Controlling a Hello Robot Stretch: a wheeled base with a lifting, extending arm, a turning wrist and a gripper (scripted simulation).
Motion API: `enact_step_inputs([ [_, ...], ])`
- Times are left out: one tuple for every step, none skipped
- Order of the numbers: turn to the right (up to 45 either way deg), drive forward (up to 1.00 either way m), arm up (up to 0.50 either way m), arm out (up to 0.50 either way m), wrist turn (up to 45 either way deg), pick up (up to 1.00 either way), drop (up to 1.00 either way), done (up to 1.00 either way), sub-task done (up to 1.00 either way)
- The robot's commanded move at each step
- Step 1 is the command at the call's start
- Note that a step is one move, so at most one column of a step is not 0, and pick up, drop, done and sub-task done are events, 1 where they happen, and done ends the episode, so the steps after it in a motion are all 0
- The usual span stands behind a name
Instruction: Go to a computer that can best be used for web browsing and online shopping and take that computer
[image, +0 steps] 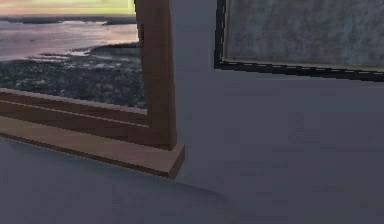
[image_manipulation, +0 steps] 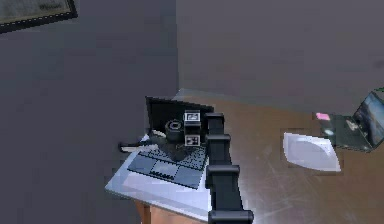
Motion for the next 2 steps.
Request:
enact_step_inputs([
  [0.0,0.00,0.00,0.00,45.0,0.00,0.00,0.00,0.00],
  [0.0,0.00,0.00,0.00,15.0,0.00,0.00,0.00,0.00],
])
